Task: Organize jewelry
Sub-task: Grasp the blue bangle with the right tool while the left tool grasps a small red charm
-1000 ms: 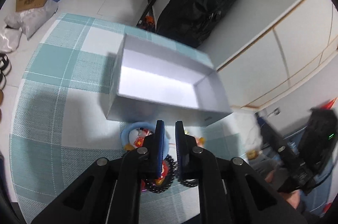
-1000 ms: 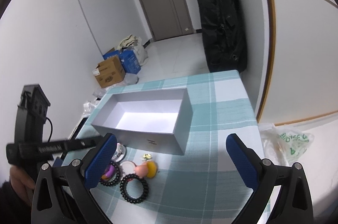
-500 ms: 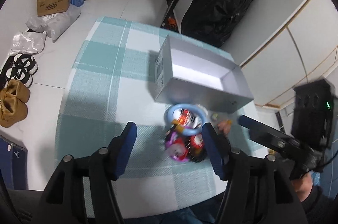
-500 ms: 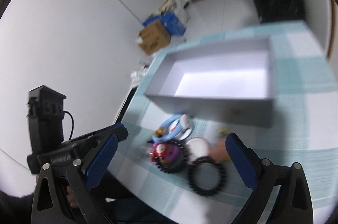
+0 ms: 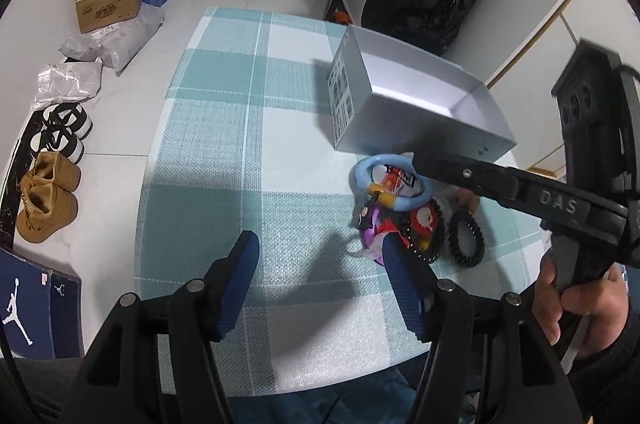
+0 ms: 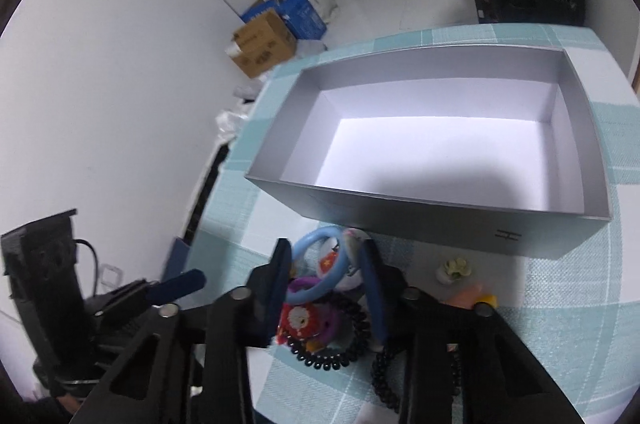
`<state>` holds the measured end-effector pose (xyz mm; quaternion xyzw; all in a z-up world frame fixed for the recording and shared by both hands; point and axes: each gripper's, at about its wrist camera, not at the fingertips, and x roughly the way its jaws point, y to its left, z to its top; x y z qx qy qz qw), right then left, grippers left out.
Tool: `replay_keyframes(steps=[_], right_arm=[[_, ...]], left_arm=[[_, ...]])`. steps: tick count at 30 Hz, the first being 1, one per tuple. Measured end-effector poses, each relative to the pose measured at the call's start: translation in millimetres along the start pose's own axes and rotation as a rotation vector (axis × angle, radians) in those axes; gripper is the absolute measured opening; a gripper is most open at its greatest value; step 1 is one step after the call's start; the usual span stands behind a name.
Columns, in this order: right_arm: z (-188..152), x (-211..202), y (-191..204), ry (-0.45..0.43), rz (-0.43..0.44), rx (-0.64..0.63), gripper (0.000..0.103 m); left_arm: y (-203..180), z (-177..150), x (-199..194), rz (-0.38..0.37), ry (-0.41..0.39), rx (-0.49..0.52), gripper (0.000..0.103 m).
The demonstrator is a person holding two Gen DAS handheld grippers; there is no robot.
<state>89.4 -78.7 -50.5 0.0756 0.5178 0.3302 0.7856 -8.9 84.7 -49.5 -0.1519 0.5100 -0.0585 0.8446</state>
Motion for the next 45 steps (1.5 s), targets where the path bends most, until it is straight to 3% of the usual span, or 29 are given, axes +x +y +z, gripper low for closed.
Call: replay_keyframes(steps=[3,8,9,15,18,20,24,29,32,38,45], right_arm=[[-1,2,6,0.011,-0.060,-0.038,0.013],[-2,3,9,0.014,-0.101,-0.075,0.010],[-2,2,8,0.008,-0.102,-0.075,0.000],[-2,-3,1,0.006,-0.101,-0.043,0.000],[-3,-11,-4,-0.004,-0.057,-0.006,0.003],[-2,-15,-6,-0.019,-0.001,0.019,0.005],[1,-11,1,-0.001,-0.010,-0.006,0.032],[2,1,11,0.027,-0.054,-0.066,0.032],[2,10,13,0.055,-0.086,-0.090,0.031],[3,17,22,0.074,-0.139,-0.151,0.014],[4,5,21,0.043,-0.120,-0.139,0.013]], left_arm=[[-1,-2,1,-0.017,0.014,0.006,0.059],[-6,-3,2,-0.042,0.024,0.031,0.059],[-8,-4,2,-0.051,0.025,0.038,0.059],[-11,-5,6,-0.072,0.023,0.064,0.059],[-12,-5,7,-0.090,0.022,0.065,0.058],[-14,-5,9,-0.095,0.023,0.072,0.043],[-19,-7,17,-0.101,0.053,0.092,0.029],[-23,-9,16,-0.110,0.042,0.123,0.014],[-26,-10,15,-0.094,0.036,0.148,0.014],[-21,-8,13,-0.108,0.035,0.133,0.013],[-21,-8,11,-0.117,0.028,0.124,0.013]])
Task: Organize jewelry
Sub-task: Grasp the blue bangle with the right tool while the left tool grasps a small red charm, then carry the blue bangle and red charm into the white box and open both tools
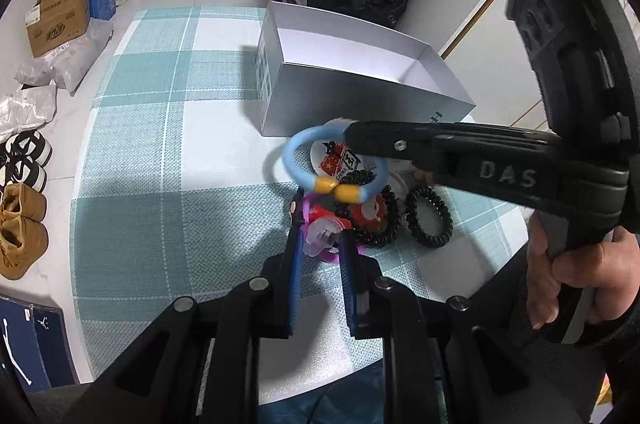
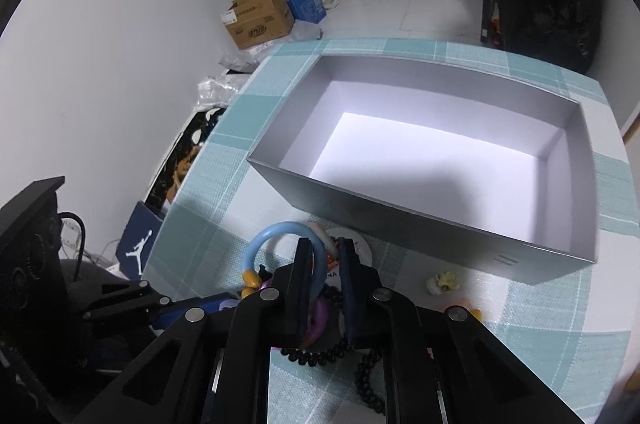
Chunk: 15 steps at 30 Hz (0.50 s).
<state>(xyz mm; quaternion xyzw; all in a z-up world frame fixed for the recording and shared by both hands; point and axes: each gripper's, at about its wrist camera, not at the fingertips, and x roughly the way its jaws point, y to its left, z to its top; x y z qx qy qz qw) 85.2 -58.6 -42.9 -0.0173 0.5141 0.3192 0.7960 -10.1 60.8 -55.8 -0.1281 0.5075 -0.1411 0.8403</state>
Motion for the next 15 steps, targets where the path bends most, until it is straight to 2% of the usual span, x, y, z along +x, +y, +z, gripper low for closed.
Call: replay_keyframes(steps=[12,13,15], right_arm=[[-21,-44,-23,-0.106,0.051,0.123,0.013],[-22,-48,-27,-0.111,0.052,0.131,0.013],[-25,-55,-32,-0.123,0.056,0.147,0.013]], left_arm=[[1,1,-13,-0.040,-0.042,-0.040,0.012],[1,1,-15,-0.047,-0.045,-0.042,0.001],[0,1,-17,-0.053,-0.053,-0.047,0.001]])
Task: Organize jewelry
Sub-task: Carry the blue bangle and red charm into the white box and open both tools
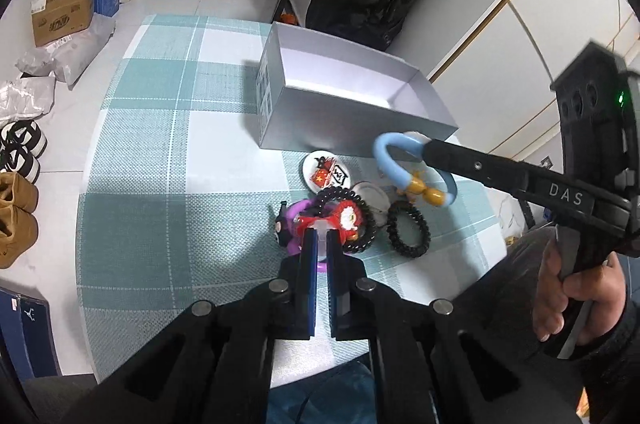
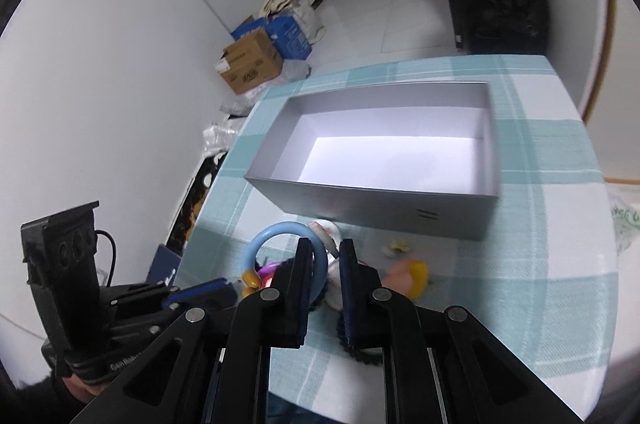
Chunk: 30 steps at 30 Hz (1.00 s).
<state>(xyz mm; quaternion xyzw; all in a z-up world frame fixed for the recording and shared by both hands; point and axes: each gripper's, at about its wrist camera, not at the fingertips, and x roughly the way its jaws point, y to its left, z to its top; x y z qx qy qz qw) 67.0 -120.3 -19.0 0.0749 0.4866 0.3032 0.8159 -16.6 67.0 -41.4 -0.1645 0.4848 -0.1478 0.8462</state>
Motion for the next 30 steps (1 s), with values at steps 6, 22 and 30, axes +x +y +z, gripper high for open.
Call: replay_keyframes(steps=[6,22,30], right_arm=[[-7,-12,-15,-0.021,0.007,0.041,0.013],[-6,-46,-42,-0.088,0.083,0.088,0.013],[13,-62,-45,-0.139,0.124,0.085,0.013]], left_arm=[[-9,2,4,0.026,-0.002,0.036,0.001],[-14,13,-12,-0.014,-0.063,0.001,0.001],[-25,41,-30,-0.044,-0.141,0.003,0.000]])
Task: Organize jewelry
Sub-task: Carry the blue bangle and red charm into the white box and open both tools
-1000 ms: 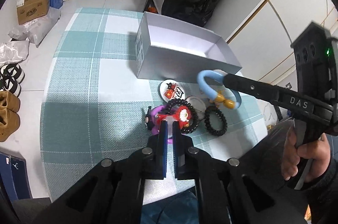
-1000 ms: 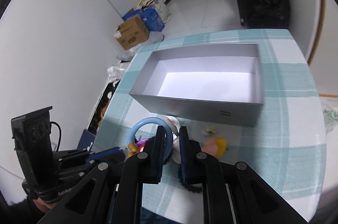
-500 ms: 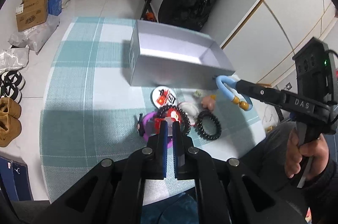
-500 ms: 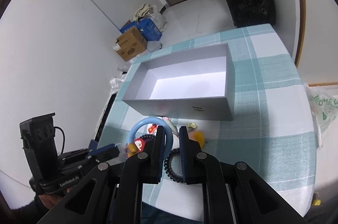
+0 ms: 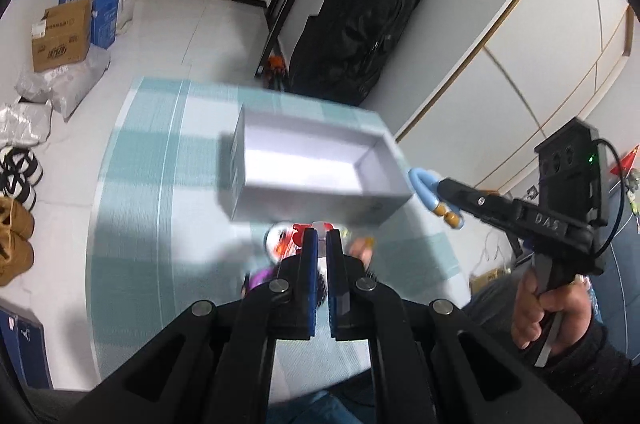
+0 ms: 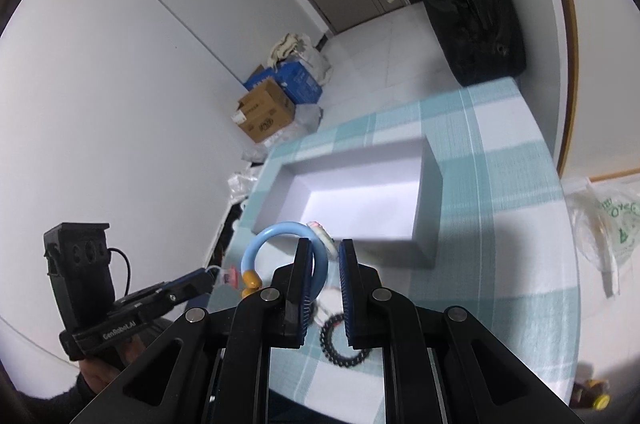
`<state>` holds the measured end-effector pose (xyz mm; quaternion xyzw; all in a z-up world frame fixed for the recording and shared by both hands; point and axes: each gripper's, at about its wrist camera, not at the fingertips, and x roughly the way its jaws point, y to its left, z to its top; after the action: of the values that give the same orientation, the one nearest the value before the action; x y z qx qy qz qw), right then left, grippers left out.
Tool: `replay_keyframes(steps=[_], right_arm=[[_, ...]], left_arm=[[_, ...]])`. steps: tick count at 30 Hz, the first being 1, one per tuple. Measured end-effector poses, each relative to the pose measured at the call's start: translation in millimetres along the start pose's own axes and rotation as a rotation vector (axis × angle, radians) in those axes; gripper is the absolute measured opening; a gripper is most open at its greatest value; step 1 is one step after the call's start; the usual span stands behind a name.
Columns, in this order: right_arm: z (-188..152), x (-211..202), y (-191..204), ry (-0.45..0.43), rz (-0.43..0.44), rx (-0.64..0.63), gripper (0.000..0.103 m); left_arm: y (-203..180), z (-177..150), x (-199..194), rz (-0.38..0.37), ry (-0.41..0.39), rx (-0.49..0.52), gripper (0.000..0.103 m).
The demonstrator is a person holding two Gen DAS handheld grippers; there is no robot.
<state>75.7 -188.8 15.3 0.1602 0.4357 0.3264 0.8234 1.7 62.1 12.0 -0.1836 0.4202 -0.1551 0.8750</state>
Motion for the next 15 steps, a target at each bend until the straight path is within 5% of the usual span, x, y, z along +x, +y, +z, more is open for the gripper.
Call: replay_keyframes(steps=[15], right_arm=[[54,50,-12,0.011,-0.055,-0.051,0.013]], left_arm=[[-5,77,74,0.006,0.054,0.048,0.000]])
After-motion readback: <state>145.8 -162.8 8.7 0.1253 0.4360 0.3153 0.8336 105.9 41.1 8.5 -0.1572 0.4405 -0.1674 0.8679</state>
